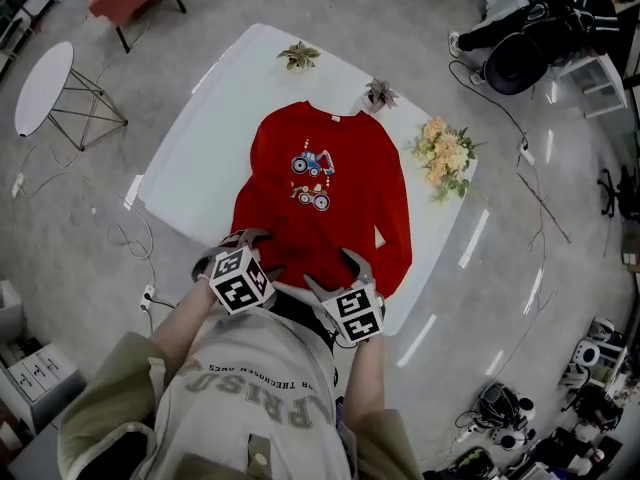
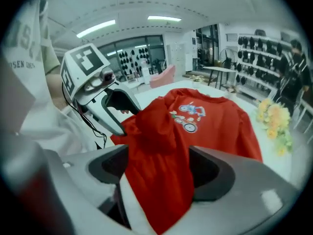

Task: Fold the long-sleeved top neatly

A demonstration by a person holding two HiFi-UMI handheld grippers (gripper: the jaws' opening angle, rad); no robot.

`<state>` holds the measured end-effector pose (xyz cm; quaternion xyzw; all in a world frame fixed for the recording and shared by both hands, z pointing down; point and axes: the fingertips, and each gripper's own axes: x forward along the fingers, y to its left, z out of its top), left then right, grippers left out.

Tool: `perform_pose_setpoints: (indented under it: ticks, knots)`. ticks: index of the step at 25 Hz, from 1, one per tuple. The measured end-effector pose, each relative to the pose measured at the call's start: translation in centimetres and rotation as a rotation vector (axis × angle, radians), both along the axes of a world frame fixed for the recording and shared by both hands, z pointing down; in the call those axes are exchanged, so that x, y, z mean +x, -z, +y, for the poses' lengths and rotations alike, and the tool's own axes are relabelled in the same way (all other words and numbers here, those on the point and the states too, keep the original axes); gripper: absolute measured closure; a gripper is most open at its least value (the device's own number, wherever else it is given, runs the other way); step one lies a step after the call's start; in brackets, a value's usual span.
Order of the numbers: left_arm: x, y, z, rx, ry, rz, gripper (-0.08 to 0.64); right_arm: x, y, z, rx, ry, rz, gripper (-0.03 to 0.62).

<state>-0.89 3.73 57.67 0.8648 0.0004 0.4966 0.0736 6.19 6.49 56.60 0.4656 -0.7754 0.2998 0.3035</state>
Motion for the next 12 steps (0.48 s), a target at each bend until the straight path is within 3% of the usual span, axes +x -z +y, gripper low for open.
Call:
perform_pose_setpoints:
  ticks: [1, 4, 7, 8, 10, 12]
  knots:
    - [-1.7, 0.2, -0.9, 0.033, 0.035, -0.029, 0.296, -0.9, -0.3, -0.5, -0.005, 0.016, -0.036, 0.199]
    - [-6.4, 0.0, -4.5, 0.130, 0.152, -0.118, 0.289, -3.0, -1.6, -2.5, -0.007, 0.024, -0.043, 0.199]
    - [-9.0, -0.2, -8.4, 0.175, 0.244, -0.145, 0.290, -3.9, -3.6, -4.0, -0.024, 0.030, 0.063, 0.202]
    - [-9.3, -0.1, -9.7, 0.201, 0.252, -0.151, 0.290, -4.0, -3.9, -4.1, -0.029, 0.048, 0.102, 0.237]
    - [-9.4, 0.3, -12.0, 0.259, 0.247, -0.165, 0.290, -4.7, -3.0, -3.9, -0.031, 0.088, 0.094, 0.495]
    - [-9.3, 0.5, -13.7, 0.283, 0.246, -0.158, 0.290, -5.8, 0.3, -3.6, -0.018, 0.075, -0.098, 0.540]
